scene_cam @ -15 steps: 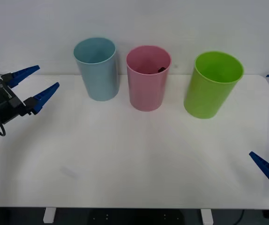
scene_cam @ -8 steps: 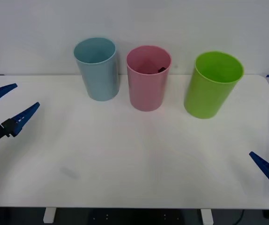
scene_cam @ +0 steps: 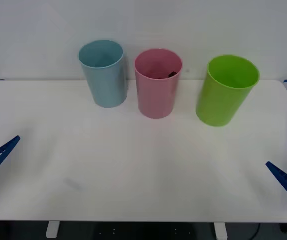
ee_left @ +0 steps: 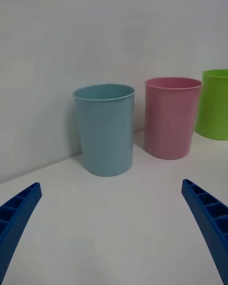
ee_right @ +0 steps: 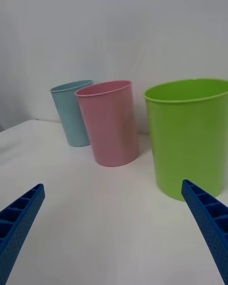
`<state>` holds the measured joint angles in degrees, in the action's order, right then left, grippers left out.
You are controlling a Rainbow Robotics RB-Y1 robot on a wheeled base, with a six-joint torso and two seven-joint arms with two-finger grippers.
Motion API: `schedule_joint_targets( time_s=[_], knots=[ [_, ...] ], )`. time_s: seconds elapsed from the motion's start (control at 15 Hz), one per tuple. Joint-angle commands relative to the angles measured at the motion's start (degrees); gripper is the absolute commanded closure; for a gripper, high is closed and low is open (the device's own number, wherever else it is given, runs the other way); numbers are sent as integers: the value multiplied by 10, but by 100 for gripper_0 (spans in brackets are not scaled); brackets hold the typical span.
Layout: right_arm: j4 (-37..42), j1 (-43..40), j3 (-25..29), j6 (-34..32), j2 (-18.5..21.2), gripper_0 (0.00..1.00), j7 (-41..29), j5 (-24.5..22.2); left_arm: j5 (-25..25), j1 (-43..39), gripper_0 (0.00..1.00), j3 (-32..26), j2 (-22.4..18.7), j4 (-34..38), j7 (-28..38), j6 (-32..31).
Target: Grasp the object on the table and drop it into the matching bin: aluminum can to the light blue bin, PET bottle to the pink bin.
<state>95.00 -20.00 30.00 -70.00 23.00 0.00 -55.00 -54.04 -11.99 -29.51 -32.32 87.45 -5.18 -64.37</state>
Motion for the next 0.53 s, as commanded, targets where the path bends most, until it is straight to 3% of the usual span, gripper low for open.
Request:
schedule_joint_targets(
  time_s=[0.07,0.53],
  knots=[
    [0,0,0,0,0,0,0,0,24,-37,0,0,-2,9,2,-1],
    [0,0,0,0,0,0,0,0,27,-71,0,3,-2,22,10,-11]
  ],
)
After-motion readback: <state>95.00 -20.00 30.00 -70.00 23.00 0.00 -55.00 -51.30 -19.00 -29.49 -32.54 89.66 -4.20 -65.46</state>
